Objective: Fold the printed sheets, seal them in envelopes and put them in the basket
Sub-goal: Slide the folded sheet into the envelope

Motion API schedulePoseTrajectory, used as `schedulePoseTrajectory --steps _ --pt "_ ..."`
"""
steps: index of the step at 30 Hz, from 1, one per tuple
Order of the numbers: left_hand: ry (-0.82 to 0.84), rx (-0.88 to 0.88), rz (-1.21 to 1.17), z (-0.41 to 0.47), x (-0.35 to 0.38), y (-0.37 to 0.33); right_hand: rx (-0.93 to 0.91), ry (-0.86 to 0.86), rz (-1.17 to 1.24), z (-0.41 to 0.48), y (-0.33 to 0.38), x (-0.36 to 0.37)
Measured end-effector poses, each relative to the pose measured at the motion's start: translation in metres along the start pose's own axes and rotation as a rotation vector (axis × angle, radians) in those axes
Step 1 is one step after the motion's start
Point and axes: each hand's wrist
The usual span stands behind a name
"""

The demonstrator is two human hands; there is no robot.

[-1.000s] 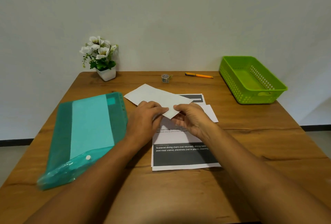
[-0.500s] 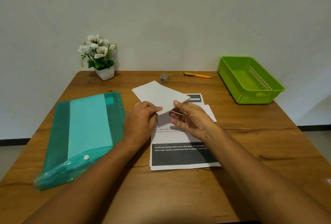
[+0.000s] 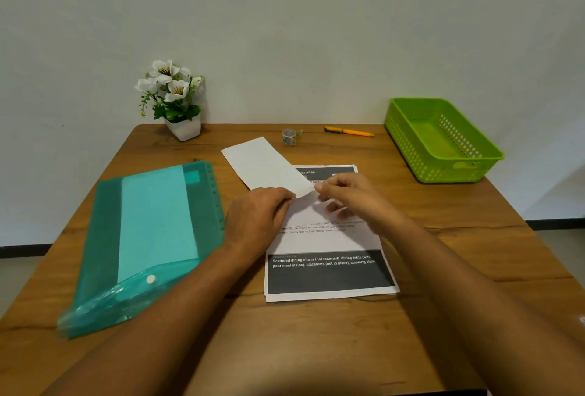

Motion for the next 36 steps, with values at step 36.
schedulePoseTrajectory --steps 36 --pt "0.128 -0.148 0.027 0.029 0.016 -0.006 0.053 -0.073 -0.414 -0.010 -0.010 -0.071"
Point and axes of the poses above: each hand's wrist, its own z-axis towards the middle knuckle, its own x-axis out of the palm, y = z × x, and after that the axes turned 8 degrees about x, right-handed
